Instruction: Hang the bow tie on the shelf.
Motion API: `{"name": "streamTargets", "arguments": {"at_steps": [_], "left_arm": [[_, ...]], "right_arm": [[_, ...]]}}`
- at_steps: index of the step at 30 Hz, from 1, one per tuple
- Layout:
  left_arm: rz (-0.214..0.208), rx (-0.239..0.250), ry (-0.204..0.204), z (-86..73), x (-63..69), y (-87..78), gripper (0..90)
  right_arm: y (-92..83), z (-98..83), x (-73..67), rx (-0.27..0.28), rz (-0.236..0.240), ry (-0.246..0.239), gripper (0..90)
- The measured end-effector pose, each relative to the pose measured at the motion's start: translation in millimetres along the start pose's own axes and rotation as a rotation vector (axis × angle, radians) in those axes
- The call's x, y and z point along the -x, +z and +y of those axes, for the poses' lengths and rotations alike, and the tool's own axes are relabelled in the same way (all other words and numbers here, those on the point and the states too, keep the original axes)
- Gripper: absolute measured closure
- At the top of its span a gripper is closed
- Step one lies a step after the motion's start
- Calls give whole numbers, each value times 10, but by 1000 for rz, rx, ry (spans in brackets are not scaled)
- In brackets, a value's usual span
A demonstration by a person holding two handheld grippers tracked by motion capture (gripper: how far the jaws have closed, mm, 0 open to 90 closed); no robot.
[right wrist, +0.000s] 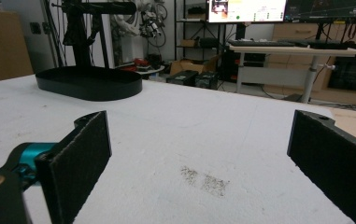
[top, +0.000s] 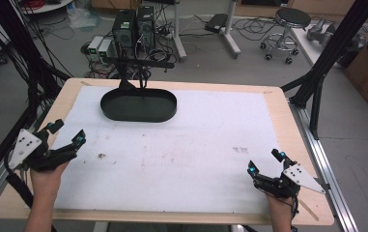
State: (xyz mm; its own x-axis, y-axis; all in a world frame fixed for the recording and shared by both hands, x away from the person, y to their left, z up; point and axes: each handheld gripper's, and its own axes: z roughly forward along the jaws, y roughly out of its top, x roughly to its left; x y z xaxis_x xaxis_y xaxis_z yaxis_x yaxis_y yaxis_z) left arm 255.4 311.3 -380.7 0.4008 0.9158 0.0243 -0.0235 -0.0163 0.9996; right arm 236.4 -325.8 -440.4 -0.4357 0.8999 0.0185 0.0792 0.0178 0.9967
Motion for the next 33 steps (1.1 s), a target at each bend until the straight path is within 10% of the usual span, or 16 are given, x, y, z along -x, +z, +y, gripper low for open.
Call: {"name": "streamTargets", "arguments": {"at_steps": [8, 33], "left_arm": [[25, 10, -53, -204, -71, -236, 196], [-4, 13, -85, -371, -29, -187, 197]], "right_arm": [[9, 14, -53, 11, -19, -25, 53], [-37, 92, -61, 70, -43, 6, 53]]}}
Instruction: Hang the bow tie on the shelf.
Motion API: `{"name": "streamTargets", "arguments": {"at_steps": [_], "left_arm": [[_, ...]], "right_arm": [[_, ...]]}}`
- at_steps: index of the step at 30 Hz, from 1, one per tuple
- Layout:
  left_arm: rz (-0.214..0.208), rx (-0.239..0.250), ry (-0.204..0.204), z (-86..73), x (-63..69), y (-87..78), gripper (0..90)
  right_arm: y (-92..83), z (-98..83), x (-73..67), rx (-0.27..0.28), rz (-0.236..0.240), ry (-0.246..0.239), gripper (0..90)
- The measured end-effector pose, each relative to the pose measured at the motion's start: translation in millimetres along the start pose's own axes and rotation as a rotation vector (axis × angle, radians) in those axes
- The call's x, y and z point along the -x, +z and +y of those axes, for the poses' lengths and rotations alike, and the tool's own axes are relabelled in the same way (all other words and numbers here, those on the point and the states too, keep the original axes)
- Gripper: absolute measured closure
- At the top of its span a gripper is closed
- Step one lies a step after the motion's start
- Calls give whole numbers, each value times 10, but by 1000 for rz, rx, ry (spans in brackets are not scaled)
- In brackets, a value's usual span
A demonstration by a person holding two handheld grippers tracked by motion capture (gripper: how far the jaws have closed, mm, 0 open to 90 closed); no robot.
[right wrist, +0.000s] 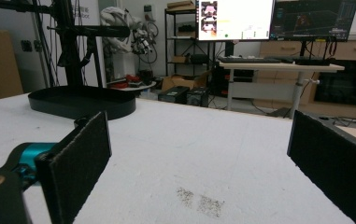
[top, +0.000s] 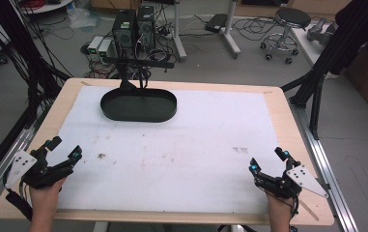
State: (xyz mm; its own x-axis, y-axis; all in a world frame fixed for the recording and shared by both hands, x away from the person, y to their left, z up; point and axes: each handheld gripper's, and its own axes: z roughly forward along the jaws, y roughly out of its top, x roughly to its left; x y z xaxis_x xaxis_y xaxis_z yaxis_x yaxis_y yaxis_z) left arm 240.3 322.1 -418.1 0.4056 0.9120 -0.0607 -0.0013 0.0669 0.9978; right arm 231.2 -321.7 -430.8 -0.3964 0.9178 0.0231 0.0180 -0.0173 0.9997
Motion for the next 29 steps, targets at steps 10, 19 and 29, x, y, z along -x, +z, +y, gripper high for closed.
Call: {"name": "streamTargets", "arguments": {"at_steps": [10, 19, 29], "left_arm": [[0, -13, -9, -11, -31, -6, 196], [5, -10, -15, -20, -39, -9, 195], [-9, -23, -10, -33, -28, 22, 195]], "right_arm": [[11, 4, -25, -8, 3, -8, 53], [14, 5, -32, -11, 7, -10, 53], [26, 25, -38, -12, 4, -12, 53]]}}
